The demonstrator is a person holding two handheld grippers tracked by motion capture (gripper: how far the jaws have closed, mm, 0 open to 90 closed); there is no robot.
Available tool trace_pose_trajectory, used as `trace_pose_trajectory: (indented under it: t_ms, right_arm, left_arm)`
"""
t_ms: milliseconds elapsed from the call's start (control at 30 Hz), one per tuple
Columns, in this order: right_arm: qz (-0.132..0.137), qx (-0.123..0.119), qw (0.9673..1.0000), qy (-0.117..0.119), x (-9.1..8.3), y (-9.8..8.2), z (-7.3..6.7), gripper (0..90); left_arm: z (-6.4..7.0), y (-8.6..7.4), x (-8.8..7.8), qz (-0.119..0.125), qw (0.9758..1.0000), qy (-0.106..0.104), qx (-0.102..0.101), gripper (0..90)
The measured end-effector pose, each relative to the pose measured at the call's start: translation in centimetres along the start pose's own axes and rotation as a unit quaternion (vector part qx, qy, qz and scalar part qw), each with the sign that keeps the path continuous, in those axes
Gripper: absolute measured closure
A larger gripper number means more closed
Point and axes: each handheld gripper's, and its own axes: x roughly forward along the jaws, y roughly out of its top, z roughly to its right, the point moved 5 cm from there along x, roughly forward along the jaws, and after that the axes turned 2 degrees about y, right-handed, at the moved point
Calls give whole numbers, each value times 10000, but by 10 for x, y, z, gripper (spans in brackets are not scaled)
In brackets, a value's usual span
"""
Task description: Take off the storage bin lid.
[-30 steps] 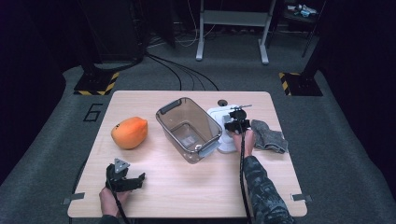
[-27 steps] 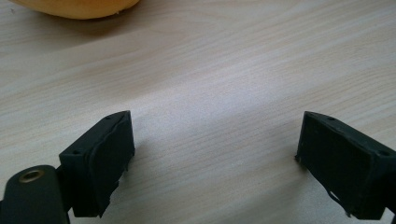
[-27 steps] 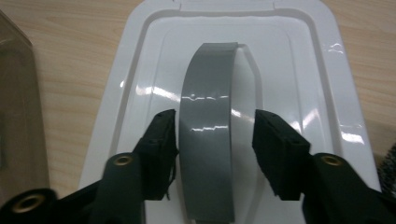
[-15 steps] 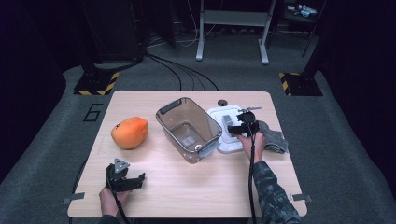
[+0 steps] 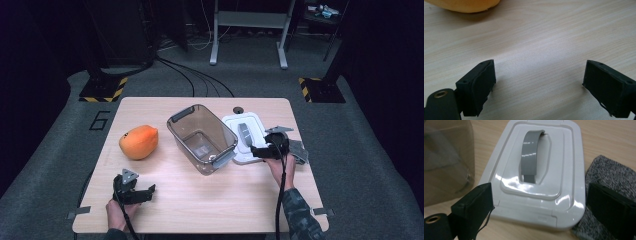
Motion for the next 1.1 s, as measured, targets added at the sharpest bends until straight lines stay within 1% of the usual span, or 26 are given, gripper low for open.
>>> trace_pose_trajectory:
  t_ms: [67,100,133,200,300,333,367,467,500,533,567,600,633,700,833,867,900,933,967,1000,1067,1100]
  right_arm:
    - [12,-73,10000,24,-5,-9,-2,51]
    - [-11,-65,10000,-9,-7,-14,-2,45]
    - [-2,-77,10000,0,-8,-17,-2,42]
    - [-52,-80,9999,33,-11,-27,-3,21]
    - [-42,-179,9998,-57,-15,-43,-4,0]
    - [-102,-120,9999,-19,-16,-49,-6,0]
    - [-111,-185,9998,-15,-17,-53,-5,0]
    - [-103,-132,9999,-46,-21,-64,-5,0]
    - [-70,-173,9998,-50,-21,-67,-4,0]
    - [-39,-129,9999,-51,-23,-71,-3,0]
    - [-35,-98,9999,-38,-24,-73,-3,0]
    - [4,-128,9999,-49,-25,-76,-1,0]
    - [-5,-104,9999,-97,-26,-77,-1,0]
    - [-37,-82,9999,-105,-26,-82,2,0]
    - [-53,-11,9997,-219,-26,-93,6,0]
    - [-83,-13,9997,-229,-26,-97,8,0]
    - [-112,38,9997,-228,-25,-99,8,0]
    - [-106,22,9996,-242,-25,-101,9,0]
    - [-93,47,9997,-242,-25,-103,9,0]
    - [-140,52,9995,-262,-25,-106,9,0]
    - [-129,21,9996,-264,-24,-109,10,0]
    - [-140,75,9995,-276,-24,-110,10,0]
  left_arm:
    - [-1,4,-3,23,10000,-16,-5,108]
    - [-2,6,-4,35,10000,-1,15,108]
    - [-2,9,-6,70,10000,-9,-9,108]
    - [-4,15,-10,91,10000,-21,11,108]
    - [-6,25,-15,198,9998,4,4,108]
    - [-7,28,-17,207,9998,-1,16,108]
    - [-9,31,-18,252,9997,29,11,108]
    - [-11,40,-23,343,9994,35,13,108]
    - [-13,46,-26,387,9992,48,37,108]
    - [-13,48,-27,421,9991,36,12,108]
    - [-15,52,-28,446,9990,33,-18,108]
    - [-16,54,-29,465,9989,32,-22,108]
    - [-17,58,-31,486,9988,55,-11,108]
    - [-20,67,-33,574,9983,106,8,108]
    - [-28,84,-38,639,9979,124,-15,108]
    - [-29,86,-39,678,9976,139,-20,108]
    - [-31,89,-39,685,9975,138,-26,108]
    - [-32,91,-39,706,9974,155,-42,108]
    - [-33,94,-39,684,9975,149,-44,109]
    - [-34,96,-38,668,9977,129,-37,109]
    - [-36,100,-36,697,9974,166,-10,109]
    - [-36,101,-36,646,9978,151,-4,109]
